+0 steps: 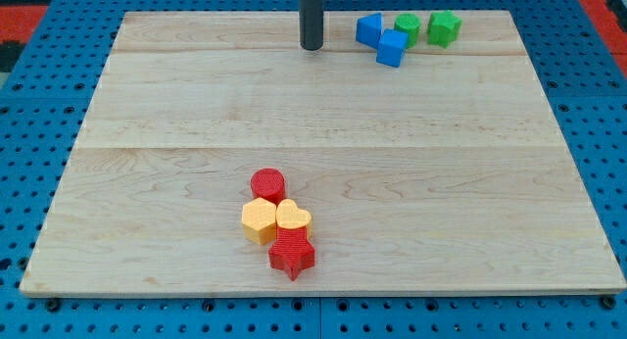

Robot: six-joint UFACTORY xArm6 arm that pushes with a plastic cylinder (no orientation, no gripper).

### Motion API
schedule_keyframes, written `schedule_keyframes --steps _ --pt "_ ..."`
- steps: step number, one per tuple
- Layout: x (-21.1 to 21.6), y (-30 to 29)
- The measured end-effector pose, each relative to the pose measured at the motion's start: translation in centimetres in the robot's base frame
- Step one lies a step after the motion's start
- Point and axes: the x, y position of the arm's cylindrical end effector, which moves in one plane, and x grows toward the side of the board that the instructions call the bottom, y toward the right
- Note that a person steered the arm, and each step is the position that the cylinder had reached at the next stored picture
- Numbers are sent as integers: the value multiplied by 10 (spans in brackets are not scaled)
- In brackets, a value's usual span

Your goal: Locate your arm at the bottom center of the board

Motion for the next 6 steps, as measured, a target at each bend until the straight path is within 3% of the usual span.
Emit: schedule_keyframes --steps 1,3,4,6 --pt "7 -5" --pt "82 -6" --pt "155 15" --pt "358 31"
